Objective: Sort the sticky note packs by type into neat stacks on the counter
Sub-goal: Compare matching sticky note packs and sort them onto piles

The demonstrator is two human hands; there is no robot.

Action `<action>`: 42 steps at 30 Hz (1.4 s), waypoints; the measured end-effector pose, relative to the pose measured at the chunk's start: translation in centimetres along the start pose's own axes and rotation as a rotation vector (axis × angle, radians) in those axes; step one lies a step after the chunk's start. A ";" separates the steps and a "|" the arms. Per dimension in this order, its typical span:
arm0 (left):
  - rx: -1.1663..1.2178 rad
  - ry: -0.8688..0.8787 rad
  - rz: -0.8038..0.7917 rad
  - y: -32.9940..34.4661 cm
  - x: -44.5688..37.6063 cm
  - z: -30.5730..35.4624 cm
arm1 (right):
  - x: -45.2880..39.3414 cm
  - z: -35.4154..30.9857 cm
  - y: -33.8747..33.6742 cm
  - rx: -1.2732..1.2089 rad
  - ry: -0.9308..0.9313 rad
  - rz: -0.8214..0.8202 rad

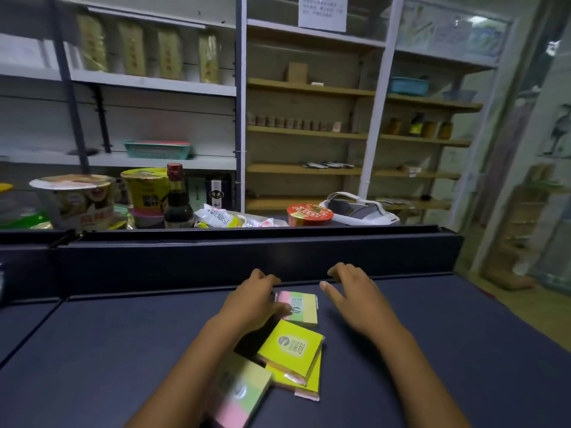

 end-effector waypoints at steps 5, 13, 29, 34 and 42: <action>0.081 -0.064 -0.102 0.4 -0.9 -1.4 | -1.1 -0.5 0.7 -0.065 -0.031 0.015; 0.308 -0.030 0.005 0.0 -0.9 -1.9 | -1.2 -0.3 0.7 -0.140 -0.045 0.054; 1.006 0.134 0.632 -8.4 8.9 -4.2 | -0.1 -5.3 -0.3 -0.460 -0.275 0.035; 1.009 0.171 0.721 -10.0 12.1 -5.6 | 1.0 -8.7 -1.0 -0.524 -0.459 -0.124; 0.985 0.173 0.795 -10.7 12.9 -6.4 | 2.5 -12.1 -0.7 -0.346 -0.746 -0.607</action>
Point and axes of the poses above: each hand's wrist, its own x-axis away from the middle knuckle, its own y-axis out of the palm, z = x × y, the point moved 4 cm from there along -x, towards the middle knuckle, and after that the axes turned 13 degrees about x, right-handed, at the moved point
